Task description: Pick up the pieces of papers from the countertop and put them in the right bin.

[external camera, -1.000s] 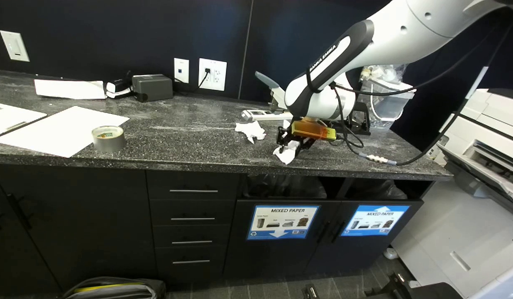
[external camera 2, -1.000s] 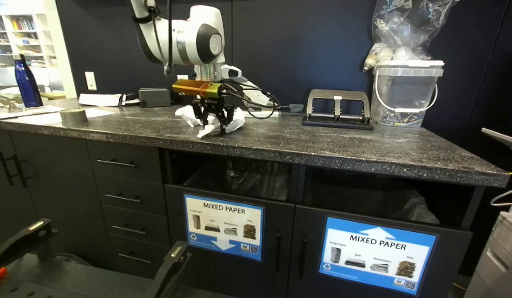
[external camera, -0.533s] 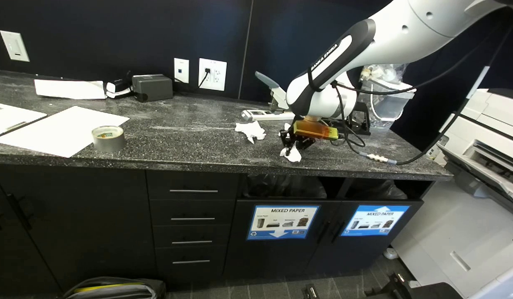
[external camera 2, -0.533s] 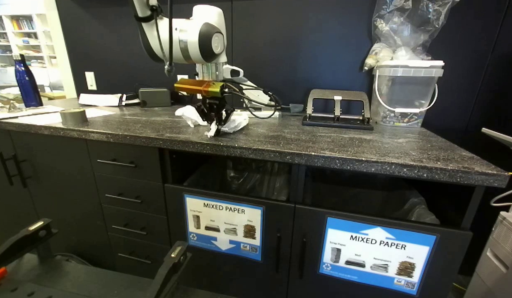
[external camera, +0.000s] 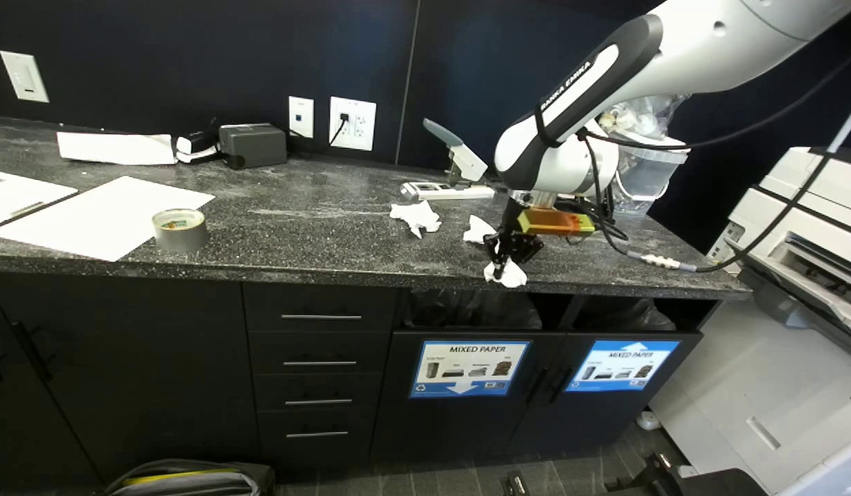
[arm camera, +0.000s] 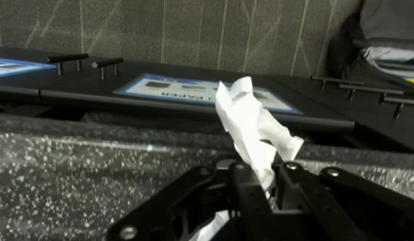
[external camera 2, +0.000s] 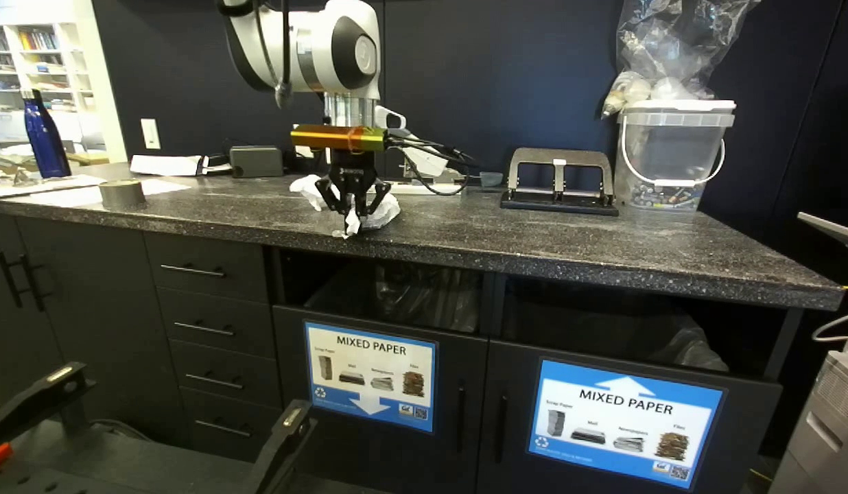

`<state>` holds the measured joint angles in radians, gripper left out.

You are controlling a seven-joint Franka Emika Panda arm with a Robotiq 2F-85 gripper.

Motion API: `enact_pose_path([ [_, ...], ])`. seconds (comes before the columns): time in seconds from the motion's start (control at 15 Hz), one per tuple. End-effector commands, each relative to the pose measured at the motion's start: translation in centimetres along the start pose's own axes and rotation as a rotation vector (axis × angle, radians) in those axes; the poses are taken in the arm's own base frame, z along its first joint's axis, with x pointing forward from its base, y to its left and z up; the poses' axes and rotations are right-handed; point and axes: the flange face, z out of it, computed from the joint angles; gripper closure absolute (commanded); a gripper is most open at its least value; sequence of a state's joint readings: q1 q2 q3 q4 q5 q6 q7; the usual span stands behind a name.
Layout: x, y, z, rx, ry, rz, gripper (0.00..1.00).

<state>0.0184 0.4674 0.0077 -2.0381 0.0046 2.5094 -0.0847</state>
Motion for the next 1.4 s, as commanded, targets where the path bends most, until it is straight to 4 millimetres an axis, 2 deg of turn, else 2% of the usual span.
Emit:
enact_pose_path([
  [0.0, -7.7, 0.8, -1.5, 0.044, -0.095, -0.119, 0.86],
  [0.4, -19.8, 2.8, -0.4, 0.074, -0.212, -0.142, 0.85],
  [0.6, -23.7, 3.2, 1.4, 0.08, -0.234, -0.149, 0.85],
  [0.8, -25.3, 3.6, 3.4, 0.078, -0.183, -0.143, 0.86],
  [0.93, -23.6, 4.4, 4.9, 0.069, -0.106, -0.127, 0.88],
  [1.33, -23.4, 4.6, 8.4, 0.071, 0.07, -0.089, 0.89],
])
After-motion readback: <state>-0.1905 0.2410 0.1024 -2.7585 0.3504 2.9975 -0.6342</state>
